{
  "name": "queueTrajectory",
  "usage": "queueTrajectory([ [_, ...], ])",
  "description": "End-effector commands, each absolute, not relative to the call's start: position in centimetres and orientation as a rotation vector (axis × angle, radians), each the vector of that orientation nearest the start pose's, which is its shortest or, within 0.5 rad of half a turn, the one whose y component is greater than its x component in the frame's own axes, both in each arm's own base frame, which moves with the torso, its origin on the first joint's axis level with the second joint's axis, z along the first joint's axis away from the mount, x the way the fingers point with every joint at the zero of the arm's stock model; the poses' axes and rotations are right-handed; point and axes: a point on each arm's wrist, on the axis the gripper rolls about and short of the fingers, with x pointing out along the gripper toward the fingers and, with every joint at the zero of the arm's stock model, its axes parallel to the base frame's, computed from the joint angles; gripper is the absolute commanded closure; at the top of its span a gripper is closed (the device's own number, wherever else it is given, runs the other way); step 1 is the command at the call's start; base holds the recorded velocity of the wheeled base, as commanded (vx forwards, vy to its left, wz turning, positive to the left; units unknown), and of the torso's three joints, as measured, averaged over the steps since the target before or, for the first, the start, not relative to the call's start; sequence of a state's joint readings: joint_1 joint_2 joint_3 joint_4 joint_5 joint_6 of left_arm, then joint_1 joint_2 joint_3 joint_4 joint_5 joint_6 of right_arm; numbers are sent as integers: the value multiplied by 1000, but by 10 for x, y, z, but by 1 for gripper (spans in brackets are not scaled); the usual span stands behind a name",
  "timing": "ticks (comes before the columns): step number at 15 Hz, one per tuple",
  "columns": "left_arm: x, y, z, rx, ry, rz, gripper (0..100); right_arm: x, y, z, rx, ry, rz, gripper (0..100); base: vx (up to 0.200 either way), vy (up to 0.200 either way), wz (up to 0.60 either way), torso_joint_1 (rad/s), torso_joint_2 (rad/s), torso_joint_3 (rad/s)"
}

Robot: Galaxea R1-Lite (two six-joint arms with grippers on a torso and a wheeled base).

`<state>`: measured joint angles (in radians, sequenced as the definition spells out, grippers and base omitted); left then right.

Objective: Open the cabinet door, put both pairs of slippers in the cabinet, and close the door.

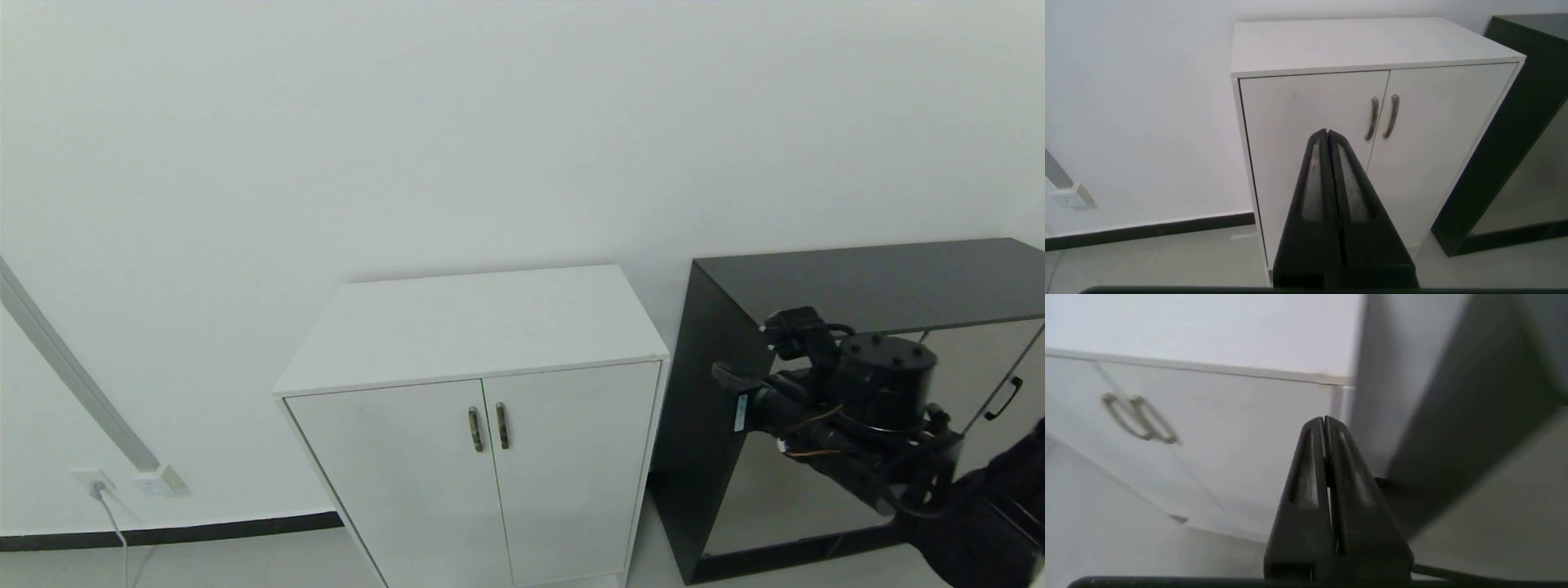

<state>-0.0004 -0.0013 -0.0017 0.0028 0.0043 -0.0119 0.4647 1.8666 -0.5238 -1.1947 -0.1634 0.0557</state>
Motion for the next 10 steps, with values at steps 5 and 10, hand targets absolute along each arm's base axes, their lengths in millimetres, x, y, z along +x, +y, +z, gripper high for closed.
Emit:
queueTrajectory([
  [5,-23,0,76,-12,2,5,100,232,70,128,-15,150,-55,100,0,0,0,0,0,0],
  [10,-23,0,76,-12,2,3,100,186,38,121,-60,186,-207,100,0,0,0,0,0,0],
])
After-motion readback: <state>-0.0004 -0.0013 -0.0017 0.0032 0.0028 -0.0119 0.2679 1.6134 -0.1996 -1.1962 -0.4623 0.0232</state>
